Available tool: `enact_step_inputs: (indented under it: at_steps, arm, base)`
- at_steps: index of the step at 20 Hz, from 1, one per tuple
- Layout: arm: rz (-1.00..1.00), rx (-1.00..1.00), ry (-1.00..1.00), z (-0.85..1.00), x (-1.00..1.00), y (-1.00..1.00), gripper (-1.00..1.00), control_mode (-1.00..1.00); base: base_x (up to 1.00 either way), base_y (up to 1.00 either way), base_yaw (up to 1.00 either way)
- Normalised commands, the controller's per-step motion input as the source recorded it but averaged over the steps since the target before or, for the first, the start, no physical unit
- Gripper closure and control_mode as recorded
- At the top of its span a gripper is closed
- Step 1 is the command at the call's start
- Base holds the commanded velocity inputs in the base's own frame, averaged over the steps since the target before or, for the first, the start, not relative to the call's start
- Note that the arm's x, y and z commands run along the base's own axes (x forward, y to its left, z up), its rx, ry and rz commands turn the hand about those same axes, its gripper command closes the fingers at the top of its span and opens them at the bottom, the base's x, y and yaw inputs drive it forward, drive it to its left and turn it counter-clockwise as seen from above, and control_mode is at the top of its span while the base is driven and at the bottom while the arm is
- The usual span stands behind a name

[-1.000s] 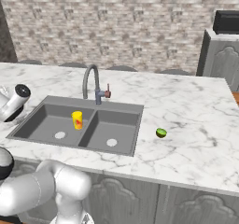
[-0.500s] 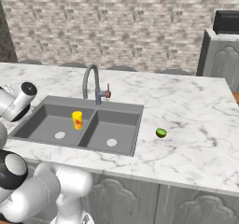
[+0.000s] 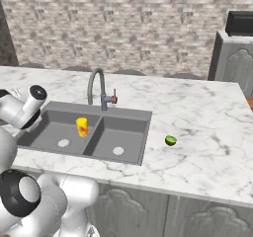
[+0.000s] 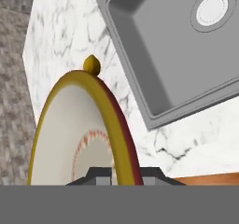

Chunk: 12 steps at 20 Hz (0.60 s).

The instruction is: Remove the kiwi and lemon from the sink. Then move the bowl and cup from the counter to the sink for washing.

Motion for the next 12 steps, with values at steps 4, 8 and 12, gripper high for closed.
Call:
enact_step_inputs:
  at_steps: [4, 8, 12]
  arm:
    - [-0.03, -0.01, 0.0, 0.13, -0.06, -0.36, 1.0, -1.0]
    - [-0.02, -0.02, 0.02, 0.1, -0.02, -0.35, 1.0, -1.0]
    - [0.0, -0.05, 0.06, 0.05, 0.0, -0.34, 1.0, -1.0]
  base:
    - [0.0, 0.0, 0.0]
    - [0.0, 0.0, 0.0]
    - [0.0, 0.0, 0.0]
